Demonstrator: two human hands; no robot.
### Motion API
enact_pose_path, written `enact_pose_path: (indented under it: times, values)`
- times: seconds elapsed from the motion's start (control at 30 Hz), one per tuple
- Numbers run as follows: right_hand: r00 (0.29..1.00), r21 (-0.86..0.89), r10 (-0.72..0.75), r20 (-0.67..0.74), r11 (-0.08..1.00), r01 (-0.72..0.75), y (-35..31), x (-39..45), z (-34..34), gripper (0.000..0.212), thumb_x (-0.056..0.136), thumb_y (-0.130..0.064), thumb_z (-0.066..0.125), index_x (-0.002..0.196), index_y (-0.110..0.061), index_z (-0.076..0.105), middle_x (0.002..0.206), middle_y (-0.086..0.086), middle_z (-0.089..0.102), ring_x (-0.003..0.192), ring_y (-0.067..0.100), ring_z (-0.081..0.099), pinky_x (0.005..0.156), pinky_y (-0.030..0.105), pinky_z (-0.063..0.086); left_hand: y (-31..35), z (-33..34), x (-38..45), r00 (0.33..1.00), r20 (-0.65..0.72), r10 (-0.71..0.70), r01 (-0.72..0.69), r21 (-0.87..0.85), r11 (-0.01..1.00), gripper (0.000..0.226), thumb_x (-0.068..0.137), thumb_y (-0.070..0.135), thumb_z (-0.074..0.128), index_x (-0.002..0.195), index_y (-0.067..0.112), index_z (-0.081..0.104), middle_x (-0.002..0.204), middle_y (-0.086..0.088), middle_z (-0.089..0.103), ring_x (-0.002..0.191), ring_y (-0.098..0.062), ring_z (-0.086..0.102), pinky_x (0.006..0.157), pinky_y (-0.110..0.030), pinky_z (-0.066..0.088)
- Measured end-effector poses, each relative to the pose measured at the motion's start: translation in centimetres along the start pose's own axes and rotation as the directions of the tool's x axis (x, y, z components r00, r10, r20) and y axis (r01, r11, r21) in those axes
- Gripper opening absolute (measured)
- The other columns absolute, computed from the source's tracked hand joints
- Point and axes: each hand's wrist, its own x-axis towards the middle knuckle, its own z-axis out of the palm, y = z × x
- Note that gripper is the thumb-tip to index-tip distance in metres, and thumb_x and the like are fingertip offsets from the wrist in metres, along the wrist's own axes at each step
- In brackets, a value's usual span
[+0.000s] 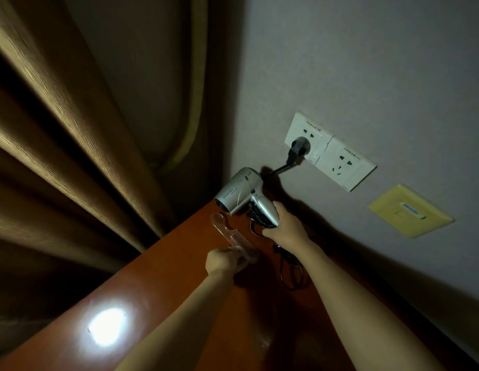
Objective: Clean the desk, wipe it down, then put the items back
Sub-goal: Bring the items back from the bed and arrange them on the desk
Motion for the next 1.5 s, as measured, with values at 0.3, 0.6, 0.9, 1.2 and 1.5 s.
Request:
enact_pose_path:
  times: [0.3, 0.6, 0.9, 1.2, 1.5]
  values:
    - [0.999, -0.054, -0.033, 0.015, 0.998, 0.034, -0.1, 0.4, 0.3, 0.09, 0.084, -0.017, 0.068, 0.151, -0.022, 0.008, 0.149, 0.011, 0.029, 0.132, 0.029, 0.037, 0.1, 0.039, 0.044, -0.9, 1.5, -0.1, 1.0, -0.03, -0.01, 0.013, 0.094, 0.995, 0.007, 0.081, 0.003, 0.068, 0.076, 0.005, 0.064, 0.078, -0.01, 0.067, 0.065, -0.018, 0.066, 0.058, -0.025, 0.056]
    - [0.996, -0.181, -0.021, -0.087, 0.983, 0.005, -0.1, -3.9, -3.0, 0.073, 0.08, -0.028, 0.074, 0.138, -0.009, 0.035, 0.136, 0.013, 0.043, 0.124, 0.025, 0.044, 0.101, 0.035, 0.042, -0.2, 0.2, -2.3, 0.995, -0.068, 0.071, -0.047, 0.298, 0.953, 0.009, 0.08, 0.005, 0.071, 0.076, 0.0, 0.063, 0.067, -0.008, 0.061, 0.059, -0.02, 0.062, 0.068, -0.033, 0.057]
    - [0.973, -0.355, 0.106, -0.204, 0.919, -0.174, 1.0, -20.9, -7.5, 0.044, 0.088, -0.019, 0.06, 0.126, -0.005, 0.044, 0.126, 0.012, 0.048, 0.115, 0.026, 0.047, 0.092, 0.031, 0.041, -3.0, -0.1, -6.0, 0.91, 0.321, 0.263, -0.397, 0.856, 0.331, 0.022, 0.081, 0.027, 0.071, 0.092, 0.03, 0.052, 0.085, -0.001, 0.062, 0.059, -0.004, 0.054, 0.047, -0.015, 0.047]
    - [0.929, -0.337, 0.209, -0.305, 0.889, -0.31, 4.3, -41.1, -4.5, 0.035, 0.092, -0.015, 0.058, 0.12, -0.001, 0.044, 0.127, 0.017, 0.045, 0.117, 0.031, 0.045, 0.094, 0.04, 0.04, -8.4, -2.0, -28.1, 0.606, 0.754, 0.254, -0.615, 0.646, -0.451, 0.025, 0.09, -0.001, 0.044, 0.11, 0.0, 0.06, 0.111, -0.014, 0.063, 0.104, -0.029, 0.062, 0.083, -0.033, 0.05]
    - [0.771, -0.119, 0.432, -0.467, 0.834, -0.539, 8.0, -57.6, -1.1, 0.049, 0.089, -0.022, 0.064, 0.127, 0.0, 0.043, 0.132, 0.02, 0.046, 0.119, 0.034, 0.048, 0.094, 0.04, 0.042, -17.4, -1.6, -37.1, 0.338, 0.939, -0.071, -0.67, 0.187, -0.718, 0.01, 0.089, 0.002, 0.05, 0.083, 0.01, 0.052, 0.1, -0.009, 0.063, 0.088, -0.025, 0.062, 0.067, -0.032, 0.047]
